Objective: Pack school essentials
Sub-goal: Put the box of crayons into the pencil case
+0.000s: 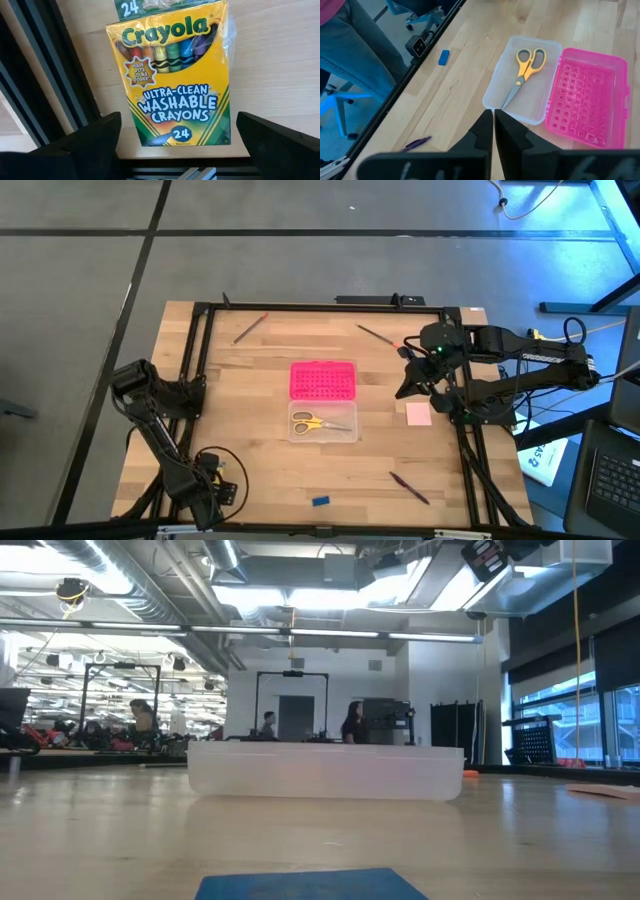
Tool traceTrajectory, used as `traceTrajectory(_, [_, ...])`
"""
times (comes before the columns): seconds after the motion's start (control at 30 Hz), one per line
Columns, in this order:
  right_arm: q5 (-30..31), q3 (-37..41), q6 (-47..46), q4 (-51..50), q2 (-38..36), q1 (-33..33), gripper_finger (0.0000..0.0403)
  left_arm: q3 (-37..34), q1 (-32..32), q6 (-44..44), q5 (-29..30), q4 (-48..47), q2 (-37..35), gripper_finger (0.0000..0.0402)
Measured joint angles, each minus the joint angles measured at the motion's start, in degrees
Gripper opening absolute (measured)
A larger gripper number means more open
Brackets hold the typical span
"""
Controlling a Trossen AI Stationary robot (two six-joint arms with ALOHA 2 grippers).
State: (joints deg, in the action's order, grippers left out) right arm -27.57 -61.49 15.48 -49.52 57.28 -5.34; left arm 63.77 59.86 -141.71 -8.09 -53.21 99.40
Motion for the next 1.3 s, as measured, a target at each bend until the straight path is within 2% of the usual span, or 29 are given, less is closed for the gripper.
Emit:
traceTrajectory(0.27, [0.0,0.0,0.0,0.0,0.0,0.0,0.0021,0.0,-1.4,0.2,-1.2,2.0,3.2,0.0389])
traceTrajectory(0.83, [0.0,0.0,0.0,0.0,0.0,0.0,0.0021,0.0,-3.1,-0.6,-3.5,0.9,2.2,0.0389])
traceTrajectory(1.0, [0.0,0.0,0.0,0.0,0.0,0.0,0.0021,0.0,-3.1,-1.6,-6.3,-0.6,2.2,0.0389])
traceTrajectory(1.3, [0.0,0.0,0.0,0.0,0.0,0.0,0.0021,-0.3,-3.1,-1.8,-6.2,-0.4,2.7,0.0389])
